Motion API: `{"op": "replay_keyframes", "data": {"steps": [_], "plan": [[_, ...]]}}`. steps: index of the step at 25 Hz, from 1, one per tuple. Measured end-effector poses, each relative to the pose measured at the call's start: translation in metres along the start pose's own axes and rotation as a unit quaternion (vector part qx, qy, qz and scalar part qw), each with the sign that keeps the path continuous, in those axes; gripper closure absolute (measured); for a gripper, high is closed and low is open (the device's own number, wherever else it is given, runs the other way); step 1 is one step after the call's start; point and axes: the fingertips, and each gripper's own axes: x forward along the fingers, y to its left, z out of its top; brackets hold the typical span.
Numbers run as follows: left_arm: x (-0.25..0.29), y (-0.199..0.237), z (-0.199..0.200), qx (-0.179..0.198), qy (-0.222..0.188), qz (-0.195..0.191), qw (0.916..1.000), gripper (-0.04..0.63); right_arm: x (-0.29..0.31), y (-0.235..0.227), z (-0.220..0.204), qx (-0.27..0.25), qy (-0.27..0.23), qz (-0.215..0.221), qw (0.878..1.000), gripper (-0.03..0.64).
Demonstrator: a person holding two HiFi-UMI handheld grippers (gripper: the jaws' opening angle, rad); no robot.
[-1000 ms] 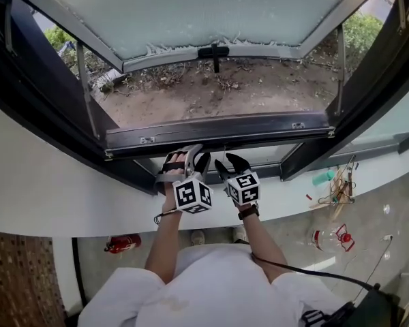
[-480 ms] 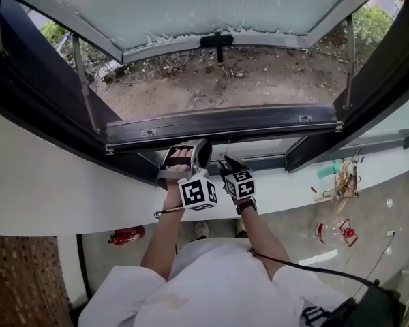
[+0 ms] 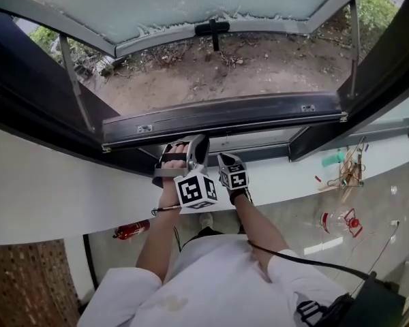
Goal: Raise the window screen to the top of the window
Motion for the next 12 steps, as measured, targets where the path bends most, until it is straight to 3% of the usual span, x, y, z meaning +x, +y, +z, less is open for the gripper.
{"op": "replay_keyframes", "data": {"steps": [7,12], "plan": [[0.001,0.0,0.002,0.001,-0.002,0.009,1.0,0.569,-0.003,-0.01,-0.032,-0.036,0.025,-0.007,0.999,0.615],[-0.001,-0.002,0.001,-0.017,-0.018,-0.015,0.9996,0.568,-0.035,-0.031,-0.096,-0.032,0.089,-0.024,0.995,0.615]]}}
